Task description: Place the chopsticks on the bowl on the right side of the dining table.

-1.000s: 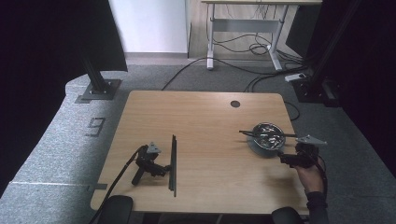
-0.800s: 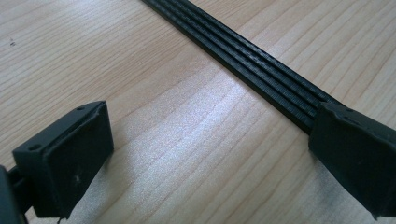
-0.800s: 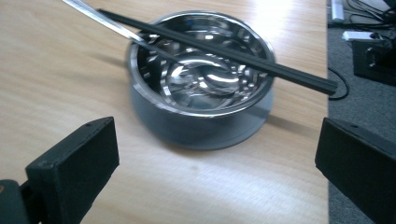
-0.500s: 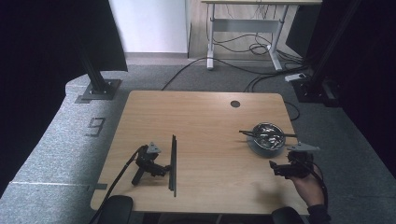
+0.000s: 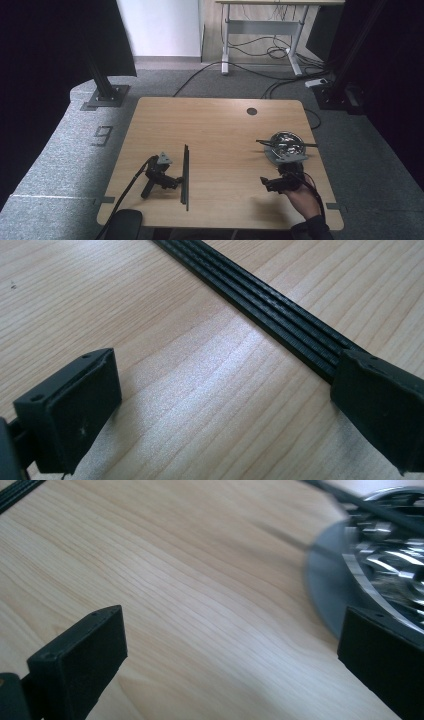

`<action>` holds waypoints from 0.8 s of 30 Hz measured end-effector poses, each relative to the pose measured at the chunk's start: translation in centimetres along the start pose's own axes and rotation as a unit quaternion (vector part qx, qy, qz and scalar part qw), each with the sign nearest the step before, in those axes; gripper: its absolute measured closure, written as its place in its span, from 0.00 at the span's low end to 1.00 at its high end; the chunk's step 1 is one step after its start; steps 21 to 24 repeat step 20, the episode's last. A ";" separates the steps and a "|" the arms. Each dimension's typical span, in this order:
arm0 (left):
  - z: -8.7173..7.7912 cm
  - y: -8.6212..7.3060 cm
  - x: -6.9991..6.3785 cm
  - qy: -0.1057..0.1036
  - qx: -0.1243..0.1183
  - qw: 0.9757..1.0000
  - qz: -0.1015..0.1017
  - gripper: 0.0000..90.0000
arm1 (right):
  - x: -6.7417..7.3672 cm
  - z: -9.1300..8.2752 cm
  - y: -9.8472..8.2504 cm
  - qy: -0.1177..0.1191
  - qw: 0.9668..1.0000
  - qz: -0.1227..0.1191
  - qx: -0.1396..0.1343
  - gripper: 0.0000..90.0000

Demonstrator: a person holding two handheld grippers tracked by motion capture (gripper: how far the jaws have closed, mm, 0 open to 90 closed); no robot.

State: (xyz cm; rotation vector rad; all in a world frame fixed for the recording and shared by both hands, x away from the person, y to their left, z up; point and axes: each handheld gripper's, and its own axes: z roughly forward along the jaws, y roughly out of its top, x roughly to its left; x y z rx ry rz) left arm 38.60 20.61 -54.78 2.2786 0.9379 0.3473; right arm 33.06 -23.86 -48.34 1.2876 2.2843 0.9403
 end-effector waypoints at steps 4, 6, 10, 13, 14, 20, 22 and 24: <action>0.0 0.0 0.0 0.000 0.000 1.000 -0.001 0.00 | 1.0 3.1 0.1 0.005 1.000 -0.013 0.011 0.00; 0.0 0.0 0.0 0.000 -0.001 1.000 -0.001 0.00 | 1.2 4.7 -0.1 0.014 1.000 -0.015 0.011 0.00; 0.0 0.0 0.0 0.000 -0.001 1.000 -0.001 0.00 | 1.0 7.3 -0.9 0.019 1.000 -0.004 0.001 0.00; 0.0 0.0 0.0 0.000 -0.001 1.000 -0.001 0.00 | 0.7 8.3 -1.6 0.029 1.000 0.006 -0.007 0.00; 0.0 0.0 0.0 0.000 -0.001 1.000 0.000 0.00 | 0.6 8.6 -1.9 0.018 1.000 -0.002 -0.013 0.00; 0.0 0.0 0.0 0.000 0.000 1.000 -0.001 0.00 | 0.5 8.7 -2.0 0.011 1.000 -0.011 -0.013 0.00; 0.0 0.0 0.0 0.000 0.000 1.000 -0.001 0.00 | 0.5 8.7 -2.0 0.011 1.000 -0.011 -0.013 0.00; 0.0 0.0 0.0 0.000 0.000 1.000 -0.001 0.00 | 0.5 8.7 -2.0 0.011 1.000 -0.011 -0.013 0.00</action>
